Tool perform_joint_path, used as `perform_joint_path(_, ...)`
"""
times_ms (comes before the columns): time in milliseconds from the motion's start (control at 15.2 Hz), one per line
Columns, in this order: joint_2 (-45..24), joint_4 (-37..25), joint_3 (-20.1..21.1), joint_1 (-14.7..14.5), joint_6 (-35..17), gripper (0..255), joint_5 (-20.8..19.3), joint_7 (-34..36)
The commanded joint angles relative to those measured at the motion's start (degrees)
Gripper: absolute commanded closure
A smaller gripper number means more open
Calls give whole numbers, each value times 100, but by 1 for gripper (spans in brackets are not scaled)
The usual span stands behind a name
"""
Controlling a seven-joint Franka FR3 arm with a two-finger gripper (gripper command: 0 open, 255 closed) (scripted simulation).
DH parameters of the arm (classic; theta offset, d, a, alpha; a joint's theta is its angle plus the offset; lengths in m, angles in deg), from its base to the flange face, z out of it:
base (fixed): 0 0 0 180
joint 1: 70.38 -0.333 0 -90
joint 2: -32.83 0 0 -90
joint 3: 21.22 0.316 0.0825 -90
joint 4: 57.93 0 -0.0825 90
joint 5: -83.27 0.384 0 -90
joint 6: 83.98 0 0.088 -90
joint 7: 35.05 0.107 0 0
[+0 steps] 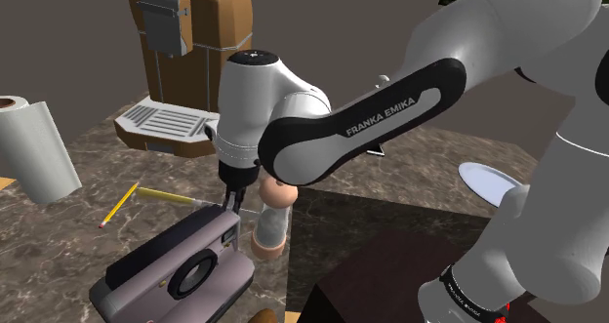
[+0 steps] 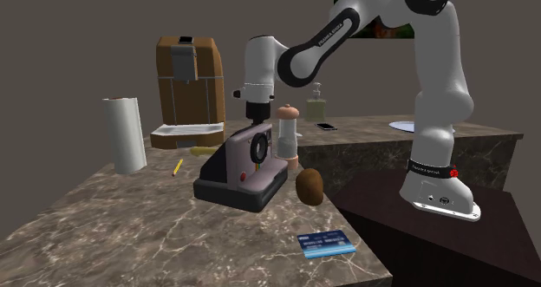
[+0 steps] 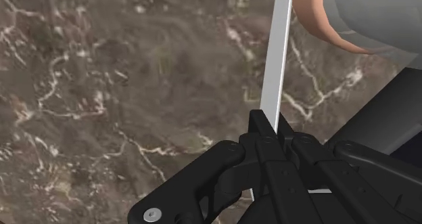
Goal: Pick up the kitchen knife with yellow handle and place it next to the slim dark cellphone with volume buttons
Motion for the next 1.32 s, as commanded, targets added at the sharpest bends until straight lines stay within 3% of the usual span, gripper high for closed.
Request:
perform_joint_path(0,96,-31,17,18,116,255,65,-47)
perform_joint_path(1254,753,-794,85,95,1456,255,490,-357)
